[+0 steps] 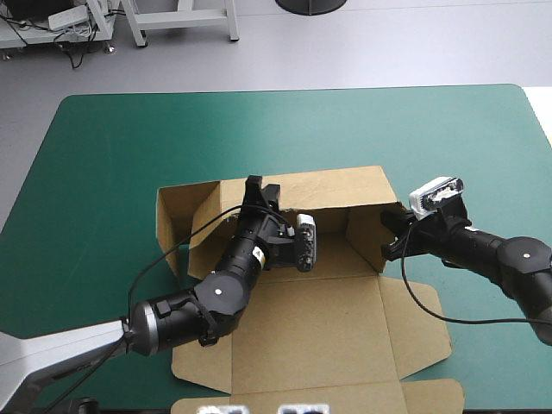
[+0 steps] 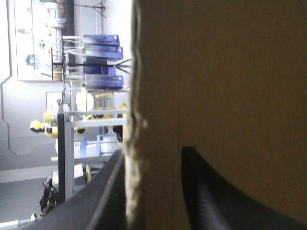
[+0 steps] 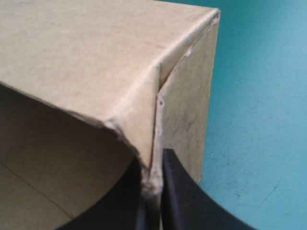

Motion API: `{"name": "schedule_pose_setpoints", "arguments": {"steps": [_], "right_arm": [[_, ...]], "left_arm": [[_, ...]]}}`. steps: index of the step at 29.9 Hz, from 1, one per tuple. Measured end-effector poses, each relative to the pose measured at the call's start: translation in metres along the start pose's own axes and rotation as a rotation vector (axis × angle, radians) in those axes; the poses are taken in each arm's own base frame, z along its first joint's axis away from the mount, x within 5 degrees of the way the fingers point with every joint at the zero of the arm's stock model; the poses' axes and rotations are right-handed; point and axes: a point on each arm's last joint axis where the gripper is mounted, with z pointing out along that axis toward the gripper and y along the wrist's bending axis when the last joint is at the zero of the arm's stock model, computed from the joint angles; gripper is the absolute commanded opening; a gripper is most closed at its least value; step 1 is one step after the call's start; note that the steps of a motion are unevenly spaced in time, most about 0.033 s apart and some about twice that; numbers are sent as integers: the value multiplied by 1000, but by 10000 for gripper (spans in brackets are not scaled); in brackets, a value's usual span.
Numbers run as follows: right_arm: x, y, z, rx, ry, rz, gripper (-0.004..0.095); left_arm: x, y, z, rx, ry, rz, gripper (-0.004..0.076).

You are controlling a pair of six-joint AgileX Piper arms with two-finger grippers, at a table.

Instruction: Fold the box

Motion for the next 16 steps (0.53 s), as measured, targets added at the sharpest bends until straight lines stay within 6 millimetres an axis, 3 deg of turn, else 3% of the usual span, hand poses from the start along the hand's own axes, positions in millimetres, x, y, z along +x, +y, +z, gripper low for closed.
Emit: {"name": "schedule_pose_setpoints", "arguments": {"steps": [10, 12, 16], "right_arm": [[-2, -4, 1, 35, -12, 83, -4], [-2, -4, 0, 36, -13, 95, -4], [-10, -6, 0, 48, 0, 108, -4]], "left_arm": [[-64, 5, -53, -49, -179, -104, 256], [-68, 15, -57, -79, -174, -153, 195], [-69, 50, -58, -151, -158, -274, -8]]}}
